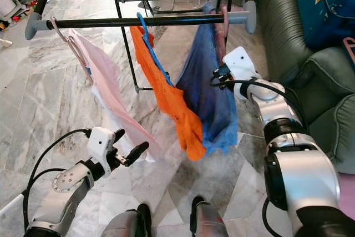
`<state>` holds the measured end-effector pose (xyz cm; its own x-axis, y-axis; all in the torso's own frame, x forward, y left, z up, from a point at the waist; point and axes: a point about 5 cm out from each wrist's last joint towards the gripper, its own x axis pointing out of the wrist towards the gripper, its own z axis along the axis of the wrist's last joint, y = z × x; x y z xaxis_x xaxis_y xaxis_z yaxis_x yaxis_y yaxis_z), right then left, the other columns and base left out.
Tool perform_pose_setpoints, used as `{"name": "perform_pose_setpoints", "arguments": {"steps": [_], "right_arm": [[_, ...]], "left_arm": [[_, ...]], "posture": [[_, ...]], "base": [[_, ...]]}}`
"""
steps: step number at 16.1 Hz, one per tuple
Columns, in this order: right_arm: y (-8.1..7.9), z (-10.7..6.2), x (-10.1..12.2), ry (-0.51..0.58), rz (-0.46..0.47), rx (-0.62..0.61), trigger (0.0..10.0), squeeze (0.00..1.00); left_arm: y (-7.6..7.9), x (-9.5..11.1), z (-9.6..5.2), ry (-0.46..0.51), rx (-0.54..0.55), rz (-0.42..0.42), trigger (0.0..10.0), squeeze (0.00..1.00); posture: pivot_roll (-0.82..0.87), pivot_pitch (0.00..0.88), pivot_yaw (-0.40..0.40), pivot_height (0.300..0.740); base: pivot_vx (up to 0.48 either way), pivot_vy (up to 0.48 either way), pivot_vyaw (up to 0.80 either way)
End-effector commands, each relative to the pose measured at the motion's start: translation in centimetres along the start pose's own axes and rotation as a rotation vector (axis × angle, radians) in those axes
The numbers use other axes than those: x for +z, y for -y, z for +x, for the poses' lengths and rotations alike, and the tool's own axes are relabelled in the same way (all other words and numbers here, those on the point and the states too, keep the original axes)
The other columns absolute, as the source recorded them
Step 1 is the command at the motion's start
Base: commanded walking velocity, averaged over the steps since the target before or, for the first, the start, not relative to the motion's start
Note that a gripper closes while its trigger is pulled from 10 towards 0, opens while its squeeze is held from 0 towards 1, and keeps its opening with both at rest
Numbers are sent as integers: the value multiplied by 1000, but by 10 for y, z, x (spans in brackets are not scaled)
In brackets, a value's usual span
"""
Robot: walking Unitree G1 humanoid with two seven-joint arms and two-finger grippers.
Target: Hang hanger
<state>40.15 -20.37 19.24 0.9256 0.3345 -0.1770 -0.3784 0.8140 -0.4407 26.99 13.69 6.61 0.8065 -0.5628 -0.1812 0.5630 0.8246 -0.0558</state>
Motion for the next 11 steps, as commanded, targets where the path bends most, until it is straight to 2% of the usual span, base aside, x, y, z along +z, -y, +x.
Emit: {"name": "perform_pose_setpoints", "arguments": {"steps": [1,3,4,5,6,7,8,11], "right_arm": [[2,-3,-10,-45,20,-26,0,0],[4,-4,-12,-65,17,-45,0,0],[5,-4,-13,-79,1,-52,431,0],[7,-5,-15,-98,-26,-76,4706,0],[6,-6,-16,-96,-18,-76,0,0],[5,-6,-18,-98,-7,-87,8824,0],[4,-6,-20,-98,6,-111,10000,0],[-5,-4,-22,-51,60,-94,10000,0]], "left_arm": [[-1,-8,-4,-28,8,1,10000,0],[-1,-9,-3,-29,9,0,10000,0],[0,-10,-3,-29,11,-1,10000,0],[1,-10,-3,-29,12,-2,10000,0],[1,-11,-2,-29,13,-2,10000,0],[1,-11,-2,-30,14,-2,10000,0],[1,-11,-2,-30,14,-2,10000,0],[2,-11,-1,-36,-7,6,10000,0]], "posture": [[-25,224,79,740],[-29,223,76,740],[-33,221,74,740],[-35,221,73,740],[-37,220,73,740],[-40,221,75,740],[-41,221,75,740],[-55,228,90,740]], "base": [[0,0,0],[0,0,0],[0,0,0],[0,0,0],[0,0,0],[0,0,0],[0,0,0],[0,0,0]]}}
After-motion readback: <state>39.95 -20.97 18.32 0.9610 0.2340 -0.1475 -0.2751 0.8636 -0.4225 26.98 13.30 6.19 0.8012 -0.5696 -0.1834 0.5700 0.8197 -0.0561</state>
